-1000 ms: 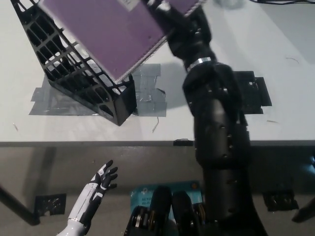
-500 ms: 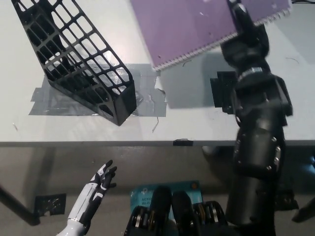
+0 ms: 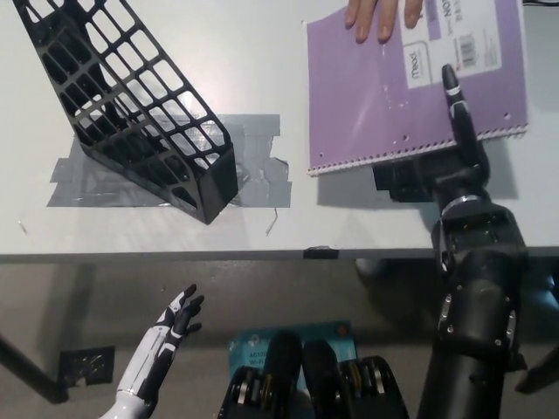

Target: A shelf with a book inside it is placed on the center of the desk infront of the robot. The robot uses its right hand to grab the book, take it out and hand it to a person.

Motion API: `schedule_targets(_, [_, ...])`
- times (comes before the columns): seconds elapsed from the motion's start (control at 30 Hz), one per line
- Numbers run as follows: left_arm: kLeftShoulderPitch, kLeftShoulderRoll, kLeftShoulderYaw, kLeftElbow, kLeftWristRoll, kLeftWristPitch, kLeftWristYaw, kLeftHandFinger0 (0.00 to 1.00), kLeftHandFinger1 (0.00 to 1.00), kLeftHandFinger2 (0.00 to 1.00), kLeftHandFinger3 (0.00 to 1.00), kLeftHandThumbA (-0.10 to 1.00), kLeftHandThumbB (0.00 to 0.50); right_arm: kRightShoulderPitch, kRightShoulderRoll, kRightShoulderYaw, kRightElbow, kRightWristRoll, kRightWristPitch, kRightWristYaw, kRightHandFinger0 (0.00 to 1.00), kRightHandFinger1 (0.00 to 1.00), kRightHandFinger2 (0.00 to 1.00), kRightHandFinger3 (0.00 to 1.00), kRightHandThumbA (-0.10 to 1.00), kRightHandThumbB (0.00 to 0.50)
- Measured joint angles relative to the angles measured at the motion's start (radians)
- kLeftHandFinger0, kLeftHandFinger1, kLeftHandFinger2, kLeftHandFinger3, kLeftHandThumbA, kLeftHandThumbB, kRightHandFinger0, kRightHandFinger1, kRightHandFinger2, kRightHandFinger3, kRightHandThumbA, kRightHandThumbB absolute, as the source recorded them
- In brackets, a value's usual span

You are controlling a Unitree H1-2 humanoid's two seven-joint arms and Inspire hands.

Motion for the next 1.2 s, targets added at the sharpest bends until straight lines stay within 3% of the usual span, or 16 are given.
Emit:
schedule_targets(0.3, [0.007,0.000,0.006,-0.003,-0.001,-0.003,0.000,0.92,0.99,1.00,1.00,0.97,0.235,-0.018,-0.033,-0.001,0.182,0.024,-0.067,0.035,0.00,0.00,0.00,0.02,1.00,0.000])
schedule_targets(0.33, [0.007,0.000,0.006,-0.004,-0.001,-0.003,0.000,0.92,0.99,1.00,1.00,0.97,0.235,-0.020,-0.035,-0.001,0.188,0.025,-0.070,0.036,0.00,0.00,0.00,0.09,1.00,0.004])
schedule_targets(0.37, [0.006,0.000,0.007,-0.005,-0.001,-0.003,0.000,0.92,0.99,1.00,1.00,0.97,0.236,-0.027,-0.041,-0.001,0.206,0.028,-0.078,0.037,0.00,0.00,0.09,0.30,1.00,0.041])
schedule_targets(0.4, [0.006,0.000,0.007,-0.005,-0.001,-0.003,0.000,0.92,0.99,1.00,1.00,0.96,0.234,-0.027,-0.041,-0.001,0.206,0.028,-0.078,0.037,0.22,0.24,0.34,0.58,0.96,0.127])
schedule_targets(0.43, [0.006,0.000,0.007,-0.005,-0.001,-0.003,0.000,0.92,0.99,1.00,1.00,0.96,0.229,-0.033,-0.047,-0.003,0.225,0.033,-0.087,0.038,0.49,0.53,0.60,0.81,0.98,0.152])
schedule_targets(0.47, [0.006,0.000,0.007,-0.005,-0.001,-0.003,0.000,0.92,0.99,1.00,1.00,0.95,0.225,-0.034,-0.049,-0.003,0.229,0.035,-0.090,0.038,0.85,0.88,0.97,1.00,1.00,0.212])
schedule_targets(0.5, [0.006,0.000,0.007,-0.005,-0.001,-0.003,0.000,0.92,0.99,1.00,1.00,0.95,0.225,-0.033,-0.050,-0.002,0.229,0.036,-0.094,0.039,0.85,0.88,0.97,1.00,1.00,0.212])
schedule_targets(0.53, [0.006,0.000,0.008,-0.005,-0.001,-0.003,0.000,0.91,0.99,1.00,1.00,0.95,0.225,-0.026,-0.050,0.001,0.229,0.038,-0.095,0.046,1.00,1.00,1.00,1.00,1.00,0.313])
schedule_targets(0.6, [0.005,0.000,0.007,-0.005,-0.002,-0.003,0.000,0.91,0.98,1.00,1.00,0.95,0.223,-0.004,-0.052,0.019,0.227,0.039,-0.094,0.071,1.00,1.00,1.00,1.00,1.00,0.355])
schedule_targets(0.63, [0.005,0.000,0.007,-0.005,-0.002,-0.003,0.000,0.92,0.98,1.00,1.00,0.95,0.232,0.010,-0.053,0.036,0.224,0.039,-0.094,0.086,1.00,1.00,1.00,1.00,0.97,0.399])
schedule_targets(0.73, [0.005,0.000,0.007,-0.005,-0.002,-0.003,0.000,0.93,0.99,1.00,1.00,0.95,0.238,0.054,-0.062,0.085,0.204,0.033,-0.094,0.135,1.00,1.00,1.00,1.00,0.91,0.440])
schedule_targets(0.9, [0.005,0.000,0.008,-0.005,-0.002,-0.002,0.000,0.92,0.99,1.00,1.00,0.95,0.237,0.129,-0.092,0.212,0.074,0.003,-0.096,0.215,1.00,1.00,1.00,1.00,1.00,0.452])
schedule_targets(0.97, [0.005,0.000,0.008,-0.005,-0.003,-0.002,0.000,0.91,0.99,1.00,1.00,0.95,0.237,0.148,-0.106,0.258,0.015,-0.014,-0.097,0.237,1.00,1.00,1.00,1.00,1.00,0.435])
schedule_targets(1.07, [0.005,0.000,0.008,-0.005,-0.002,-0.001,0.000,0.90,0.99,1.00,1.00,0.96,0.245,0.191,-0.142,0.345,-0.117,-0.060,-0.101,0.258,1.00,1.00,1.00,1.00,1.00,0.460])
schedule_targets(1.2, [0.005,0.000,0.008,-0.005,-0.002,0.001,0.000,0.91,0.99,1.00,1.00,0.97,0.236,0.246,-0.185,0.429,-0.257,-0.124,-0.103,0.266,1.00,1.00,1.00,1.00,1.00,0.452])
